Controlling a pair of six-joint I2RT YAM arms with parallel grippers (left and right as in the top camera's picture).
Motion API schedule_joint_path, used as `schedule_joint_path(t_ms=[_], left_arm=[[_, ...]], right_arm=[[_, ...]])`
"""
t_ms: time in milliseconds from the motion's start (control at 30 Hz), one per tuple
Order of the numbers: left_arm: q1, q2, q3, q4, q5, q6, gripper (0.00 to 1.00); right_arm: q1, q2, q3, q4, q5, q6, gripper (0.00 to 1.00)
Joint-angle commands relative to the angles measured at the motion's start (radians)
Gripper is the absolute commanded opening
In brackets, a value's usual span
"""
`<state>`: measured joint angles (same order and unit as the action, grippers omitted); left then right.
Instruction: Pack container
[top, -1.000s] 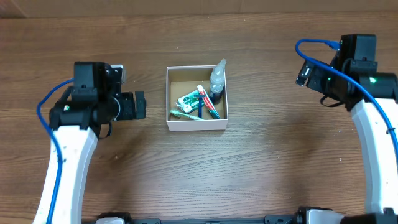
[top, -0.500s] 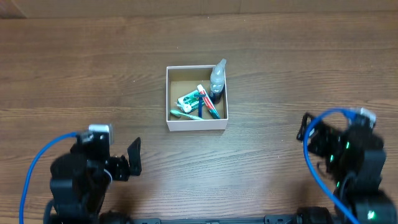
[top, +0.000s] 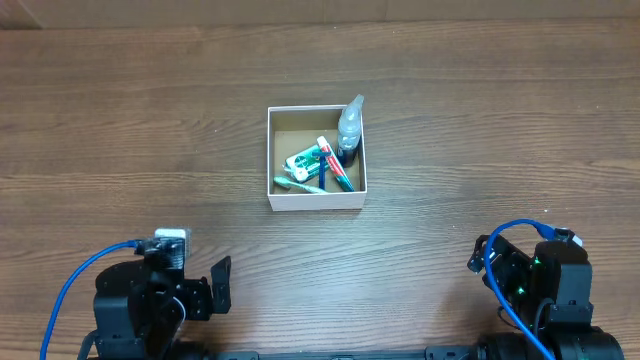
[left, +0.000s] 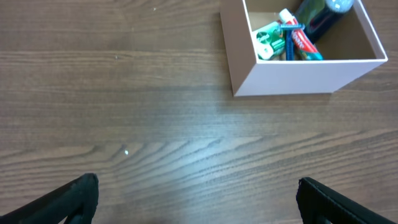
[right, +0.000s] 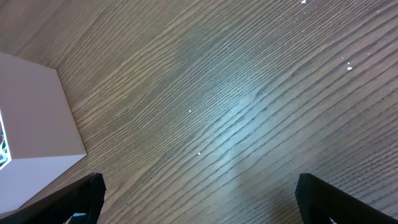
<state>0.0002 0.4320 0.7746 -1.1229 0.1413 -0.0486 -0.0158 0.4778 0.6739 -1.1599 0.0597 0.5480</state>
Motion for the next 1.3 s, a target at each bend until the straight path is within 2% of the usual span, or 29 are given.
schedule_joint_path(t_ms=[0,267,367,600,700,800,967,1067,1167,1267], left_arm=[[-0.001,-0.006,-0.007,-0.003,0.005,0.012,1.00],[-0.001,-0.006,-0.007,-0.003,0.005,0.012,1.00],[-0.001,-0.006,-0.007,-0.003,0.005,0.012,1.00],[-0.001,-0.006,-0.007,-0.003,0.005,0.012,1.00],[-0.001,-0.006,-0.007,-0.003,0.005,0.012,1.00],[-0.001,-0.006,-0.007,-0.003,0.005,0.012,1.00],[-0.001,-0.006,-0.007,-0.003,0.005,0.012,1.00],[-0.001,-0.006,-0.007,-0.003,0.005,0.012,1.00],[-0.001,-0.006,-0.007,-0.003,0.005,0.012,1.00],[-0.001,-0.006,-0.007,-0.003,0.005,0.012,1.00]], right_arm=[[0.006,-0.003,0.001,0.006,0.017,0.010,1.00],[0.006,-0.008,0.000,0.006,0.002,0.010,1.00],[0.006,-0.035,0.000,0.040,-0.002,-0.031,1.00],[0.022,-0.156,-0.040,0.317,-0.084,-0.486,1.00],[0.037,-0.236,-0.130,0.425,-0.139,-0.600,1.00],[0.049,-0.331,-0.264,0.559,-0.150,-0.605,1.00],[0.054,-0.475,-0.494,0.888,-0.174,-0.605,1.00],[0.054,-0.475,-0.593,1.091,-0.173,-0.605,1.00],[0.054,-0.475,-0.662,1.159,-0.156,-0.605,1.00],[0.055,-0.475,-0.665,1.082,-0.132,-0.598,1.00]])
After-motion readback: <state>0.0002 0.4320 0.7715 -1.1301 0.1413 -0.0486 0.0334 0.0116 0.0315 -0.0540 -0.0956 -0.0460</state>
